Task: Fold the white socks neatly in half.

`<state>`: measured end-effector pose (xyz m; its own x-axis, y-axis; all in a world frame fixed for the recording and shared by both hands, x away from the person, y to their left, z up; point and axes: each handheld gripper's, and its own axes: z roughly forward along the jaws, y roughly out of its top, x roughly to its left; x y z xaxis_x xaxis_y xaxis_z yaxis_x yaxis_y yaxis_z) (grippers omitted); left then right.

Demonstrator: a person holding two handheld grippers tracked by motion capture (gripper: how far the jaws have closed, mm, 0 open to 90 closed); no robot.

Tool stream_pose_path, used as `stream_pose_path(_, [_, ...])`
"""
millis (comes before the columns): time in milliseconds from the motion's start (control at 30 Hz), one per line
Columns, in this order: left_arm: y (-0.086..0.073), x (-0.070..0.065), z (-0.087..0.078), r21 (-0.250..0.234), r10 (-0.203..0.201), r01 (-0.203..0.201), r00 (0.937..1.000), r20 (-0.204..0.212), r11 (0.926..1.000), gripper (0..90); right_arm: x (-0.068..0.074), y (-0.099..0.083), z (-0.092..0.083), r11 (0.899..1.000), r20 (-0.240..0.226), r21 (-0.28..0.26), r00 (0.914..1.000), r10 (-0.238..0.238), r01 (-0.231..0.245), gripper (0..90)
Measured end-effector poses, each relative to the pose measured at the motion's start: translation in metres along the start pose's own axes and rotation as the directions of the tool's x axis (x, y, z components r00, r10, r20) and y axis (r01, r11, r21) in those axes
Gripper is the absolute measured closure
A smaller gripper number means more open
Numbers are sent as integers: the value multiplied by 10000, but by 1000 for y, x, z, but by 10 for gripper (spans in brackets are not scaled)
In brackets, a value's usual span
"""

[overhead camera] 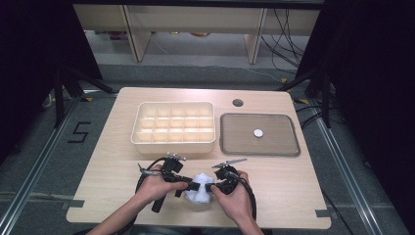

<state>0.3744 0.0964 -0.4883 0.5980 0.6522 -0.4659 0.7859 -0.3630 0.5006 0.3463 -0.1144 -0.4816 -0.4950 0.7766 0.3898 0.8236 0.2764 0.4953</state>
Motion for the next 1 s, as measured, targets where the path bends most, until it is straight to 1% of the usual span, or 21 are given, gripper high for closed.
stream_pose_path(33, [0,0,1,0,4,-4,10000,11,10000,527,-1,0,0,10000,31,-2,10000,-32,32,900])
stream_pose_path(67, [0,-1,2,-172,-293,294,9996,59,9994,531,0,0,0,9999,-17,42,9999,121,-121,900])
stream_pose_path(167, [1,0,4,-82,-294,295,9996,56,9995,540,-1,0,2,10000,4,-13,10000,-69,69,900])
stream_pose_path(200, [1,-1,5,-75,-409,409,9991,95,9991,544,0,0,1,9998,57,81,9999,156,-157,900])
stream_pose_path(267, [2,0,5,13,-299,299,9995,56,9996,552,-1,-1,2,10000,154,16,9999,70,-70,900])
stream_pose_path(300, [2,0,5,13,-299,299,9995,56,9996,557,-1,-1,2,10000,154,16,9999,70,-70,900])
stream_pose_path(333, [2,-1,6,-21,-458,458,9989,88,9989,557,0,-1,2,9999,84,65,9999,96,-97,900])
stream_pose_path(400, [3,0,6,94,-421,420,9990,123,9991,573,0,-1,2,9999,61,58,9999,106,-107,900])
stream_pose_path(467, [3,-1,6,179,-367,367,9993,14,9992,578,-1,-1,3,10000,42,0,10000,21,-21,900])
stream_pose_path(500, [3,0,7,199,-340,339,9994,50,9992,594,0,-1,3,9998,42,64,9998,203,-204,900])
stream_pose_path(567, [3,1,8,171,-308,306,9994,152,9994,602,0,-1,3,9998,42,42,9998,188,-189,900])
stream_pose_path(600, [3,1,8,239,-424,421,9990,130,9988,620,1,-1,3,9996,-4,58,9996,282,-282,900])
stream_pose_path(633, [3,1,8,222,-382,378,9991,159,9990,626,-1,-1,3,9999,33,2,9999,100,-100,900])
stream_pose_path(667, [3,3,7,368,-41,35,9999,147,9993,634,-1,-2,3,10000,25,3,10000,62,-62,900])
stream_pose_path(700, [3,3,7,368,-41,35,9999,147,9993,644,-1,-2,3,10000,25,3,10000,62,-62,900])
stream_pose_path(733, [2,1,9,183,-135,132,9998,146,9997,644,-1,-2,4,10000,17,-76,10000,-42,42,900])
stream_pose_path(800, [2,1,9,105,52,-54,9999,133,9999,661,-1,-2,4,10000,30,-80,10000,-58,58,900])
stream_pose_path(833, [1,1,9,87,145,-146,9998,127,9999,677,-1,-1,5,9997,-101,-132,9998,-198,197,900])
stream_pose_path(867, [1,1,9,87,145,-146,9998,127,9999,685,-1,-1,5,9997,-101,-132,9998,-198,197,900])
stream_pose_path(967, [0,0,9,45,505,-505,9987,68,9987,709,-1,-1,4,9997,-78,-100,9998,-205,204,900])
stream_pose_path(1000, [0,0,9,45,505,-505,9987,68,9987,717,-1,-1,4,9997,-78,-100,9998,-205,204,900])
